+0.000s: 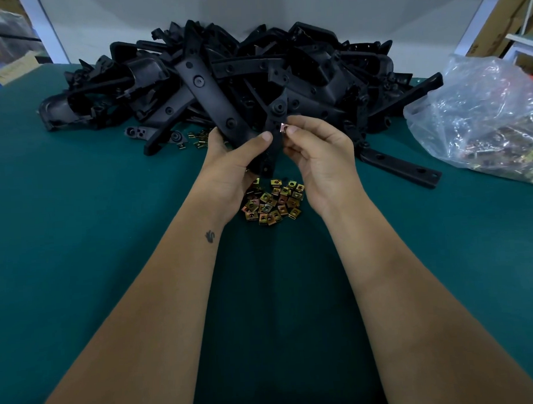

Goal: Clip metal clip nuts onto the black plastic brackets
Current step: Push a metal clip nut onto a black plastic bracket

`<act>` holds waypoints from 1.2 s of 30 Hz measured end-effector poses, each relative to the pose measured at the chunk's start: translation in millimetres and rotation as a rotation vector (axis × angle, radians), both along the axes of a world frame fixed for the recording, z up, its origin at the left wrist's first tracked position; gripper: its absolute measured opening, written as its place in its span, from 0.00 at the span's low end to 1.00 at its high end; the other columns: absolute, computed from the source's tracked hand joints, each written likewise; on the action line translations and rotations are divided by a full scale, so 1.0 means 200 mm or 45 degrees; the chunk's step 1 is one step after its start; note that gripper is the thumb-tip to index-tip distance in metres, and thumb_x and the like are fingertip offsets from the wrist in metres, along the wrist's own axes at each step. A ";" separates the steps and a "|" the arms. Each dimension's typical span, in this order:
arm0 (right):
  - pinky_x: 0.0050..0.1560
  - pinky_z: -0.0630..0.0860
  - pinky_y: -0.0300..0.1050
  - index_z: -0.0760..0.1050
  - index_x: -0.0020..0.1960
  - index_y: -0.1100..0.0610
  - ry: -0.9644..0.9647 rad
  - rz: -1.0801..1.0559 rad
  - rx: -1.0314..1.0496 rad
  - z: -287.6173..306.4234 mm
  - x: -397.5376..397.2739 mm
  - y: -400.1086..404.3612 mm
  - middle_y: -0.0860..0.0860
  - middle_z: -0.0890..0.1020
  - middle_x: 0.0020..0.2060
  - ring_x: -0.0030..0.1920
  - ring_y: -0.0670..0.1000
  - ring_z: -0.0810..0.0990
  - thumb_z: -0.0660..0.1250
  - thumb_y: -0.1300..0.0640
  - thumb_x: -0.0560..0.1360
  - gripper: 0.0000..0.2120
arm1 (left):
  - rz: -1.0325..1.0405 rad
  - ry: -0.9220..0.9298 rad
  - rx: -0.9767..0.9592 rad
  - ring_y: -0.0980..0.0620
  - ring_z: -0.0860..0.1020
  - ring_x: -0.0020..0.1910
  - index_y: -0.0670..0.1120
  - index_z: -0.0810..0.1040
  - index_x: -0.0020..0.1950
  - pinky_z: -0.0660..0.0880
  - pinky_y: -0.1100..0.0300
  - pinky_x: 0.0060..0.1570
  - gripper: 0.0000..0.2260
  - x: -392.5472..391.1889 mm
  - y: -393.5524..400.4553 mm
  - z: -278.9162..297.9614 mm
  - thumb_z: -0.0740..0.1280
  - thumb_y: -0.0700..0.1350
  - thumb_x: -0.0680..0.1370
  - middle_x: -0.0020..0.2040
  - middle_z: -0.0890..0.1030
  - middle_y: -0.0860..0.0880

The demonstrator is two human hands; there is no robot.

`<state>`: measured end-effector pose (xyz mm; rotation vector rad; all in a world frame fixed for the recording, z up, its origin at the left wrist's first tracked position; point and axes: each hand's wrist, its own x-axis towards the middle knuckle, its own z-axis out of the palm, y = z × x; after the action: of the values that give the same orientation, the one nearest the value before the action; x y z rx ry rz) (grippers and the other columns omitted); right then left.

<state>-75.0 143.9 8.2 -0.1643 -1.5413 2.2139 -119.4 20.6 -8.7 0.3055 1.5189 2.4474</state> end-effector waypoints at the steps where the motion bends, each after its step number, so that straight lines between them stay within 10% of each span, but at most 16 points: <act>1: 0.50 0.78 0.43 0.81 0.47 0.59 0.009 -0.009 -0.002 0.00 0.00 0.00 0.53 0.84 0.40 0.44 0.50 0.81 0.68 0.70 0.75 0.08 | 0.001 0.029 -0.037 0.50 0.81 0.60 0.46 0.67 0.69 0.77 0.46 0.63 0.24 0.00 0.00 0.00 0.72 0.38 0.77 0.63 0.81 0.48; 13: 0.53 0.77 0.44 0.76 0.52 0.58 0.050 -0.045 0.104 -0.02 -0.01 0.00 0.46 0.81 0.31 0.41 0.46 0.82 0.70 0.71 0.73 0.12 | 0.069 0.341 -0.350 0.55 0.73 0.68 0.49 0.61 0.67 0.70 0.46 0.70 0.25 -0.01 0.00 -0.04 0.73 0.45 0.76 0.68 0.75 0.53; 24: 0.40 0.76 0.34 0.79 0.49 0.57 -0.127 -0.357 0.140 -0.03 -0.03 -0.08 0.51 0.83 0.40 0.38 0.44 0.80 0.66 0.65 0.77 0.05 | 0.268 0.125 -0.052 0.51 0.77 0.65 0.48 0.66 0.64 0.72 0.48 0.69 0.27 -0.02 0.02 -0.03 0.75 0.46 0.70 0.66 0.77 0.48; 29: 0.36 0.69 0.40 0.81 0.51 0.51 -0.490 -0.354 0.730 -0.08 -0.05 -0.10 0.44 0.80 0.40 0.38 0.44 0.76 0.61 0.62 0.75 0.12 | 0.428 -0.050 0.139 0.50 0.76 0.66 0.49 0.63 0.69 0.71 0.46 0.69 0.33 -0.05 -0.01 -0.03 0.75 0.48 0.69 0.68 0.75 0.50; 36: 0.57 0.66 0.53 0.80 0.52 0.46 -0.589 -0.021 1.598 -0.09 -0.09 -0.15 0.51 0.78 0.56 0.61 0.58 0.71 0.65 0.49 0.73 0.10 | 0.455 -0.261 0.230 0.48 0.80 0.60 0.48 0.64 0.69 0.77 0.48 0.62 0.28 -0.07 0.03 -0.06 0.75 0.43 0.75 0.64 0.78 0.46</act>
<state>-92.7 113.6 -10.1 -0.2836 -2.8156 0.8579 -132.7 26.7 -19.9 -0.2003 1.3648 2.7915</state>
